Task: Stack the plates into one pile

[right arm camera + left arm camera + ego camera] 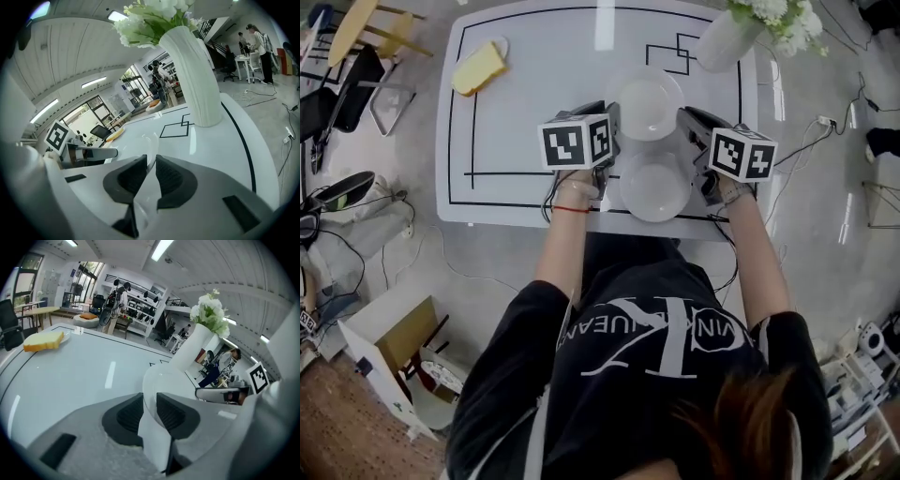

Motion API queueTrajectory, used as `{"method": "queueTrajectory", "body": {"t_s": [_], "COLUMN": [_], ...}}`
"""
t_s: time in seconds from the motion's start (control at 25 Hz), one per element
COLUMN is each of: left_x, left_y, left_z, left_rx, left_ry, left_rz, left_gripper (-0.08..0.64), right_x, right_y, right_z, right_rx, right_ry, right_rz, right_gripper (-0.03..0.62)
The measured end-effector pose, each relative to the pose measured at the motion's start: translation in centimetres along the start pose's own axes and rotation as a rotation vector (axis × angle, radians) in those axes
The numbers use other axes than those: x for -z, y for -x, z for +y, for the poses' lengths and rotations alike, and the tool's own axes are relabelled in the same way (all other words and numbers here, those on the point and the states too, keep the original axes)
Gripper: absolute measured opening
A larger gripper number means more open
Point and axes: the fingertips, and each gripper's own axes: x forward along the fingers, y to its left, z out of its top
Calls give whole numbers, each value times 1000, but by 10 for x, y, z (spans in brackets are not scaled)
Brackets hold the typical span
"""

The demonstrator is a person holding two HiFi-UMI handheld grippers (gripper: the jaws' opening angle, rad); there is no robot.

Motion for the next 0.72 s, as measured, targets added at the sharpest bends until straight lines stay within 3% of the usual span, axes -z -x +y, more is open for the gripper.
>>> {"method": "queueTrajectory", "body": {"t_s": [0.36, 0.72], "left_x": [64, 113], "left_y": [28, 46], "left_z": [-24, -42], "left_rx": [-22, -36], "left_ry": [3, -45], "left_rz": [35, 91], "left_gripper": [95, 100], "right_x": [53, 101], "right_y": [38, 65], "right_z": [9, 13], "right_rx": [-38, -55], "right_ry": [-12, -29], "right_rz": [25, 59], "right_gripper": [58, 57]}}
